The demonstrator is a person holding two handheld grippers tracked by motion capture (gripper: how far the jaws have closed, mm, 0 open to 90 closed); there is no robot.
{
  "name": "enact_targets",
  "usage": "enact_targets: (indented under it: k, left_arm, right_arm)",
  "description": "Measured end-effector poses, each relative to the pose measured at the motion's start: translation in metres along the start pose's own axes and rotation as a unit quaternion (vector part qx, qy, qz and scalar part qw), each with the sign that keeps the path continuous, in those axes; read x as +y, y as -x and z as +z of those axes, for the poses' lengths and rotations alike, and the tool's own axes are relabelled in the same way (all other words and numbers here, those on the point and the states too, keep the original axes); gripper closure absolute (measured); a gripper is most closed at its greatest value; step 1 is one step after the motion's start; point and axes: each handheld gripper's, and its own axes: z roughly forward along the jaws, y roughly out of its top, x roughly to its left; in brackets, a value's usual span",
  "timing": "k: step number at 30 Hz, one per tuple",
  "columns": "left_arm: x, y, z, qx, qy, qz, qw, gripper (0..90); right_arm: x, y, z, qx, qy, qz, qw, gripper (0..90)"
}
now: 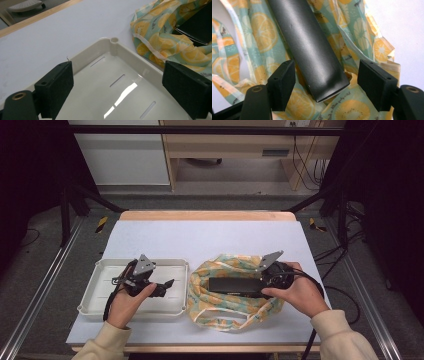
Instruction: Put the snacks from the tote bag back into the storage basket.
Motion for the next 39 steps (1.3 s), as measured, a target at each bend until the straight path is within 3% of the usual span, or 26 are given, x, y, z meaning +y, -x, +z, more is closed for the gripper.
enact_targets:
  k: [10, 14, 19, 34, 39]
  left_arm:
    - [0.0, 0.001, 0.0, -0.002, 0.0, 0.001, 1.0, 10.7]
    - [0.0, 0.002, 0.001, -0.004, -0.003, 0.003, 1.0, 10.7]
    - [0.0, 0.002, 0.0, -0.005, -0.002, 0.003, 1.0, 10.9]
    - [0.0, 0.002, 0.0, -0.009, -0.003, 0.002, 1.0, 11.4]
    - [-0.001, 0.002, 0.001, -0.01, -0.005, 0.0, 0.9999, 11.4]
  right_arm:
    - [0.006, -0.002, 0.011, 0.022, -0.028, -0.035, 0.9988, 34.1]
    - [0.008, -0.001, 0.017, 0.033, -0.035, -0.03, 0.9984, 32.9]
    - [0.009, 0.003, 0.03, 0.044, -0.05, -0.042, 0.9969, 28.5]
    - [0.006, 0.011, 0.055, 0.072, -0.093, -0.05, 0.9919, 29.4]
    - [0.004, 0.011, 0.059, 0.073, -0.096, -0.053, 0.9913, 29.4]
